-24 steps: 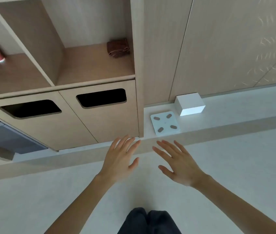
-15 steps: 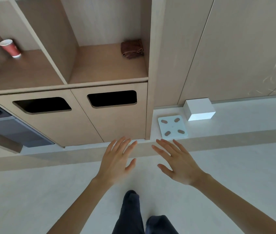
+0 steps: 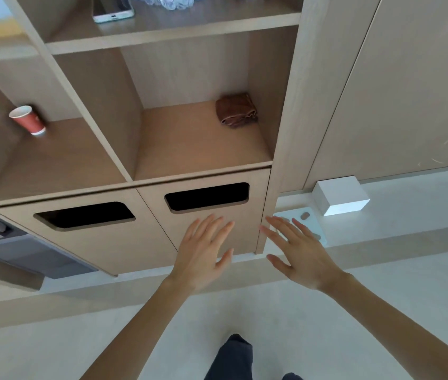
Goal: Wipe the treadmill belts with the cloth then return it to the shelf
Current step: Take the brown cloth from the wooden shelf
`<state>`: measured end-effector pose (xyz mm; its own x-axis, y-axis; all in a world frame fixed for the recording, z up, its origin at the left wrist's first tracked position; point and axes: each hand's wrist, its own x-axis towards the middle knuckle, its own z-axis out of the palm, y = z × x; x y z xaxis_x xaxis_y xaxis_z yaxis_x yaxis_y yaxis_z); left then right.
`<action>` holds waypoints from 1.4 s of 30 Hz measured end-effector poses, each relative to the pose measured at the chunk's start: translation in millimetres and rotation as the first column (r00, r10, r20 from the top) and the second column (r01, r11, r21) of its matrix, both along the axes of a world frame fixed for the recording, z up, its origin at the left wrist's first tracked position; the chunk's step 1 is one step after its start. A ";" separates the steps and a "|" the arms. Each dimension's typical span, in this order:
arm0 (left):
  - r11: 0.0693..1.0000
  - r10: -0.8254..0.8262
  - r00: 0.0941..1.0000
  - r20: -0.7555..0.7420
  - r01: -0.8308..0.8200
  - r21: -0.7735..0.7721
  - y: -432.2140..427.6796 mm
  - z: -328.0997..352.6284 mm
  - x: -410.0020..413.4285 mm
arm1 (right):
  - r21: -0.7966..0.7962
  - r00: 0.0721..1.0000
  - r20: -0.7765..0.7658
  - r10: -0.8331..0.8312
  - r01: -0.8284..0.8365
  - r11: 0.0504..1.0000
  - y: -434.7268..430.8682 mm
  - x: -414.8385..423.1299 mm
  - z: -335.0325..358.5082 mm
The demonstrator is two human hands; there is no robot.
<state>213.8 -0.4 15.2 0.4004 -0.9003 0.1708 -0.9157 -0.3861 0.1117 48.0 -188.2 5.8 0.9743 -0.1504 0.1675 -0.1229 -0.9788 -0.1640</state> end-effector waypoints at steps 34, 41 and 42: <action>0.976 0.154 0.981 -0.117 -0.134 0.169 -151.6 -68.5 239.1 | 0.057 0.996 -0.092 0.016 -0.010 0.998 -164.5 274.1 -34.0; 0.974 0.090 0.983 -0.158 -0.053 0.222 -168.2 -86.5 274.6 | 0.129 0.974 -0.147 -0.172 0.191 0.973 -198.4 327.2 -44.9; 0.974 0.085 0.984 -0.154 -0.049 0.220 -169.5 -87.4 276.8 | 0.126 0.967 -0.160 -0.199 0.220 0.967 -203.3 335.4 -45.9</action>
